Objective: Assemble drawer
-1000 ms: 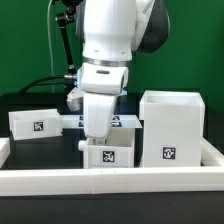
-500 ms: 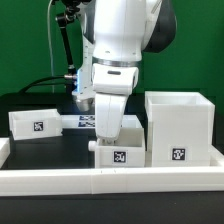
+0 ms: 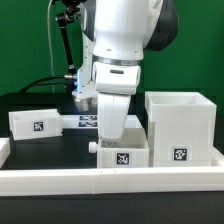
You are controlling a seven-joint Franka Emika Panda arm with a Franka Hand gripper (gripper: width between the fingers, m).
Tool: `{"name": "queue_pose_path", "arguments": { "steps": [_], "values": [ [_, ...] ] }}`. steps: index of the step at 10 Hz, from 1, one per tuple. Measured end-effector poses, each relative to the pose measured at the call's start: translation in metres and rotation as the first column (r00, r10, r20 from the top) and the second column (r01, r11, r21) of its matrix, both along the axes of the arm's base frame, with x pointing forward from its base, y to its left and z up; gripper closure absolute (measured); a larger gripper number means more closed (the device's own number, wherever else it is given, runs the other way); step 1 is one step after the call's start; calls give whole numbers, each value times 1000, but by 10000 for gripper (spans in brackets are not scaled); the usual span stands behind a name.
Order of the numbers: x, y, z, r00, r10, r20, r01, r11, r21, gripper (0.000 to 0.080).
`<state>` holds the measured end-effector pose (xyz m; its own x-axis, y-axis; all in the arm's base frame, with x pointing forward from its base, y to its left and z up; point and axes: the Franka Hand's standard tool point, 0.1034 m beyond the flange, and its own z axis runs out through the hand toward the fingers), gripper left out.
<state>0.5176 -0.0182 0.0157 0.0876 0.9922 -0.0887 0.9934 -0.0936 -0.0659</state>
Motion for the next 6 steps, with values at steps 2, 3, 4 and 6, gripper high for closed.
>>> {"name": "queue_pose_path", "arguments": {
  "steps": [2, 3, 4, 6],
  "values": [
    [-1, 0, -2, 1000, -5, 19, 4, 1000, 2, 757],
    [-1, 1, -2, 1000, -4, 16, 4, 1000, 2, 757],
    [-2, 5, -3, 1000, 3, 15, -3, 1000, 3, 757],
    [0, 10, -3, 1000, 23, 21, -23, 1000, -10, 757]
  ]
}}
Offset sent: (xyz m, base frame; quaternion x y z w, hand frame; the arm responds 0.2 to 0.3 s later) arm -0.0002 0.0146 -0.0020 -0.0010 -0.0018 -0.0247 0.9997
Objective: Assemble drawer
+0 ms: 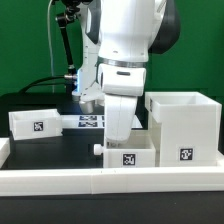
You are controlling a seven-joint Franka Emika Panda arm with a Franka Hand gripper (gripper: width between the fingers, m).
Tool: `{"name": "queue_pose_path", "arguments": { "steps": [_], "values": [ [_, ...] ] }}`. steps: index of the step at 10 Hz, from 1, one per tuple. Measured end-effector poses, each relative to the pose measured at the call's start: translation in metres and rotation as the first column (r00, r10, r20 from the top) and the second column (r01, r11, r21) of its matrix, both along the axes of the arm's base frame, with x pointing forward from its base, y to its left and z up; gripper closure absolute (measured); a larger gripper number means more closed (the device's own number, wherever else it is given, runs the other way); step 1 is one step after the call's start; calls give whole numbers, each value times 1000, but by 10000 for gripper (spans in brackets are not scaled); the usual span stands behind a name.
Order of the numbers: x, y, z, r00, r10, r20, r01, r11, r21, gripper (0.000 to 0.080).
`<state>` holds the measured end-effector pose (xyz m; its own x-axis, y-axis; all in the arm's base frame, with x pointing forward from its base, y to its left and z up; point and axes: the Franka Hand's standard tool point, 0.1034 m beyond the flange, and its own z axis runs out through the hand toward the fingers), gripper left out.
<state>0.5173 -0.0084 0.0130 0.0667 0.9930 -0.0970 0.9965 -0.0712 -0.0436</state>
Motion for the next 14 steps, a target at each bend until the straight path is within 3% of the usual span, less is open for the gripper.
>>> {"name": "queue_pose_path", "arguments": {
  "steps": [14],
  "values": [
    [15, 1, 8, 1000, 19, 16, -19, 1000, -3, 757]
  ]
}}
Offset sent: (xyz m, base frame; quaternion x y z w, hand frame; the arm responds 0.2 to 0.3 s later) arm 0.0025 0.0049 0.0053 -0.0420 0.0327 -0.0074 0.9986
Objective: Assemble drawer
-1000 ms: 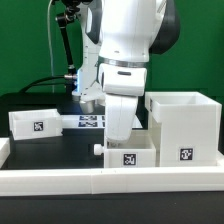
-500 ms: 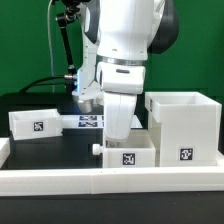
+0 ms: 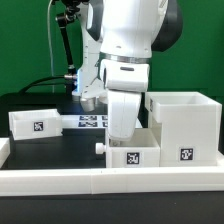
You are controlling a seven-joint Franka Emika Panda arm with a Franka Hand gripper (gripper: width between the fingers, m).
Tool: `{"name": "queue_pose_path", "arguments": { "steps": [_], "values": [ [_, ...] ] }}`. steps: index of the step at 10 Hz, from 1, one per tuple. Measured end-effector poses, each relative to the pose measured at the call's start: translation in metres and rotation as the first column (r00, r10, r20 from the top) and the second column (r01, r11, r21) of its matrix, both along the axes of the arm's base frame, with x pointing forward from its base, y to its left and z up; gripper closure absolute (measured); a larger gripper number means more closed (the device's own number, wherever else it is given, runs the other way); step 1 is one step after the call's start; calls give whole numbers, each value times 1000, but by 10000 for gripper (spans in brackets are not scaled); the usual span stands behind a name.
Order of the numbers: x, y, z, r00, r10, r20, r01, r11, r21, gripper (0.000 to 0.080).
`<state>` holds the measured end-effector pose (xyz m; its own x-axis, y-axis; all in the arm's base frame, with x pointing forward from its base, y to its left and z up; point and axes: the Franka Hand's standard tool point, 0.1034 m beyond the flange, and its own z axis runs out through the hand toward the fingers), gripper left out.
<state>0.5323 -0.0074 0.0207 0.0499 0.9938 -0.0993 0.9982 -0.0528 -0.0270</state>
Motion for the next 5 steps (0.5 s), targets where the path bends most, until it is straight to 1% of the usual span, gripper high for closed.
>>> {"name": "queue_pose_path", "arguments": {
  "steps": [1, 3, 5],
  "values": [
    [-1, 0, 0, 1000, -1, -1, 1, 1000, 0, 757],
    [-10, 0, -6, 1000, 3, -9, -3, 1000, 1, 757],
    [-12, 0, -7, 1000, 11, -14, -11, 1000, -2, 757]
  ]
}}
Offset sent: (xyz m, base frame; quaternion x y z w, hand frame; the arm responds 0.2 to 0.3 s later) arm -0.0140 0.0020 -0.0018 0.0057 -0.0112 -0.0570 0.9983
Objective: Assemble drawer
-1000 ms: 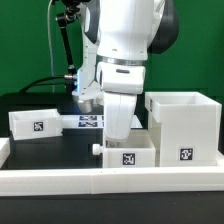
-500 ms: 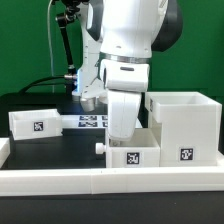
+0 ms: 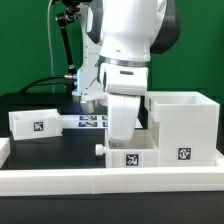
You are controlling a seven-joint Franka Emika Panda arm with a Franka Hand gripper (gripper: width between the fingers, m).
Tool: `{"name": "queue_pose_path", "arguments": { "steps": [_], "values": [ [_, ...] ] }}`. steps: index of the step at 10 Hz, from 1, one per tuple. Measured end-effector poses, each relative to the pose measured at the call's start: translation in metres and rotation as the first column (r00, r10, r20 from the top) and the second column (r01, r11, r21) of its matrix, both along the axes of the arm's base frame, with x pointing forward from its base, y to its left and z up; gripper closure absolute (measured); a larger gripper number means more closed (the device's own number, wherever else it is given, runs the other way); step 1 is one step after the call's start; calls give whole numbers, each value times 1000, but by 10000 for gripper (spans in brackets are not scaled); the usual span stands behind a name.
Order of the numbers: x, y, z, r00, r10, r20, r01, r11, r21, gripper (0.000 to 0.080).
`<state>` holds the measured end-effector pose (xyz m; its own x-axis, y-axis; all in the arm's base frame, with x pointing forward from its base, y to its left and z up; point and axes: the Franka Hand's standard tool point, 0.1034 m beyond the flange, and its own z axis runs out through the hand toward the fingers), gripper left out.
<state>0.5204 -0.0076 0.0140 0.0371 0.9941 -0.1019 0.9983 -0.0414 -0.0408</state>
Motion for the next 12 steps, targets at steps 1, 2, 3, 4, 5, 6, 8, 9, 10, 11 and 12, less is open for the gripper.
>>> {"name": "queue_pose_path", "arguments": {
  "steps": [1, 2, 3, 4, 5, 6, 8, 9, 10, 11, 12],
  "values": [
    [0, 0, 0, 1000, -1, 0, 1, 1000, 0, 757],
    [0, -1, 0, 1000, -2, 0, 2, 1000, 0, 757],
    [0, -1, 0, 1000, -3, 0, 3, 1000, 0, 757],
    [0, -1, 0, 1000, -5, -1, 5, 1000, 0, 757],
    [3, 3, 1, 1000, -9, -5, 9, 1000, -2, 757],
    [5, 5, 1, 1000, -9, -12, 9, 1000, -3, 757],
    [6, 8, 1, 1000, -28, -8, 28, 1000, -5, 757],
    [7, 9, 1, 999, -42, -5, 42, 999, -6, 757],
    [7, 8, 1, 999, -48, -3, 48, 999, -6, 757],
    [6, 7, 1, 999, -50, 1, 50, 999, -5, 757],
    [7, 8, 0, 999, -51, 17, 51, 999, 0, 757]
  ]
}}
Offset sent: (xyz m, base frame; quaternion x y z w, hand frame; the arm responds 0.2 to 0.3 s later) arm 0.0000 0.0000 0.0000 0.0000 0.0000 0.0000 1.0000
